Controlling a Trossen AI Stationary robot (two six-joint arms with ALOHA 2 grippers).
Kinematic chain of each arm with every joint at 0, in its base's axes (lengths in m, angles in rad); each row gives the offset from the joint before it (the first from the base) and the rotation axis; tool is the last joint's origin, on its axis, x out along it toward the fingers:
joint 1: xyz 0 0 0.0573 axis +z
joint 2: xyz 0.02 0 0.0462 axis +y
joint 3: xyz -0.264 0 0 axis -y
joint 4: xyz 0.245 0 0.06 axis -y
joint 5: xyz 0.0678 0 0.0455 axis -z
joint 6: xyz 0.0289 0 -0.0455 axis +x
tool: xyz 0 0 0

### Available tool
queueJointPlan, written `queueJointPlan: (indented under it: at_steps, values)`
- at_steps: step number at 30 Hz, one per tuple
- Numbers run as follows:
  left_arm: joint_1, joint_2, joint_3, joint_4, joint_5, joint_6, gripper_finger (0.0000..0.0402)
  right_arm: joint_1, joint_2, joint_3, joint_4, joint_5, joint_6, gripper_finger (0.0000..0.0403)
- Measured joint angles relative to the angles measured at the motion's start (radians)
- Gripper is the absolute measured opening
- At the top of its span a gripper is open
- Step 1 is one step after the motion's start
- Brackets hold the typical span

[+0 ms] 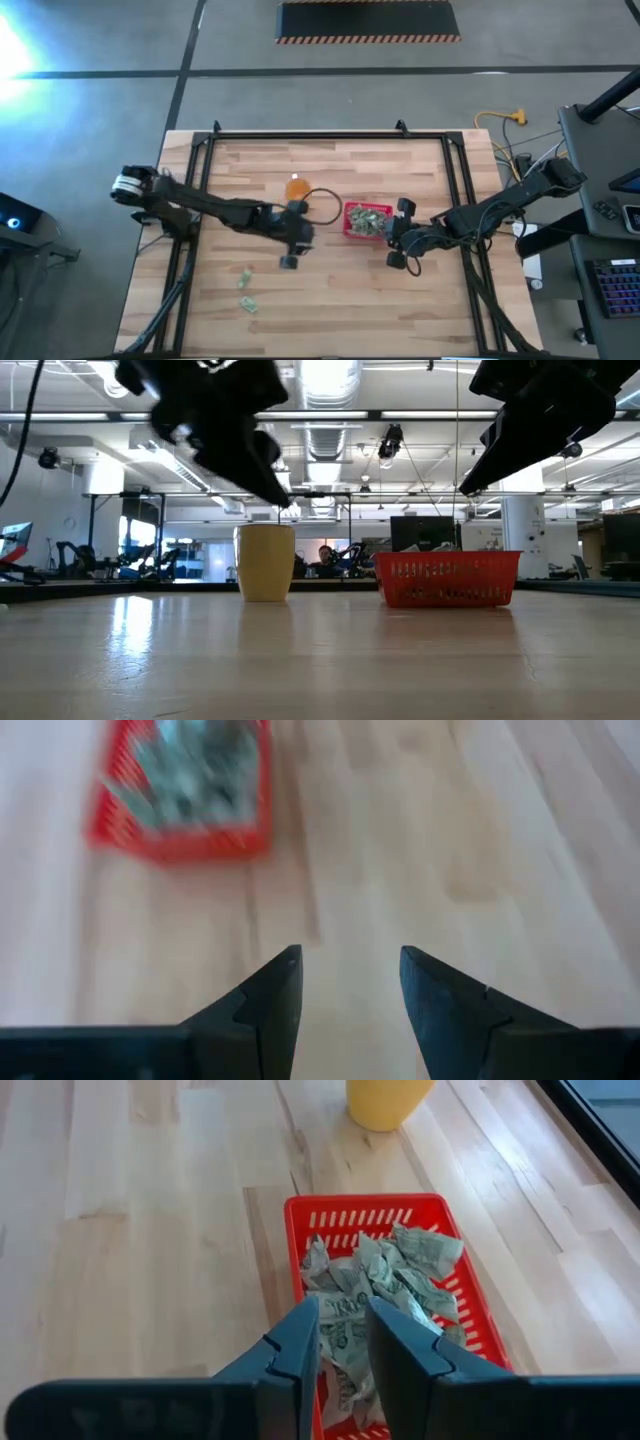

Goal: Pick and place Stevia / Truvia into bins
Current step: Put the top stevia packet into the basket

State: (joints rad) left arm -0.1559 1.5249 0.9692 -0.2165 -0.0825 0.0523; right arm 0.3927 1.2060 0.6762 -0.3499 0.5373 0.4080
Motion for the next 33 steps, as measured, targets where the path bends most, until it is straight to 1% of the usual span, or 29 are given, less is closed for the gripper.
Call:
queueJointPlan:
  at_steps: [4, 10, 15, 19, 22, 28, 33]
  values:
    - [-0.068, -0.077, -0.097, -0.063, -0.001, -0.151, 0.0153, 0.002, 0.000, -0.001, 0.007, 0.000, -0.001, 0.0077]
    - [-0.174, -0.177, -0.252, -0.063, 0.000, -0.380, 0.0153, 0.002, 0.000, -0.003, 0.026, 0.002, -0.007, 0.0082]
    - [-0.270, -0.224, -0.337, -0.084, -0.001, -0.596, 0.0153, 0.002, 0.000, -0.003, 0.035, 0.004, -0.008, 0.0077]
    - [-0.345, -0.236, -0.351, -0.170, -0.001, -0.781, 0.0153, 0.002, 0.000, -0.004, 0.044, 0.004, -0.009, 0.0072]
    - [-0.391, -0.236, -0.351, -0.202, -0.001, -0.884, 0.0153, 0.002, 0.000, -0.006, 0.045, 0.004, -0.009, 0.0073]
    - [-0.458, -0.237, -0.348, -0.237, -0.001, -1.039, 0.0153, 0.002, 0.000, -0.007, 0.051, 0.004, -0.009, 0.0077]
    - [-0.492, -0.227, -0.348, -0.311, -0.001, -1.138, 0.0153, 0.002, 0.000, -0.008, 0.056, 0.005, -0.009, 0.0070]
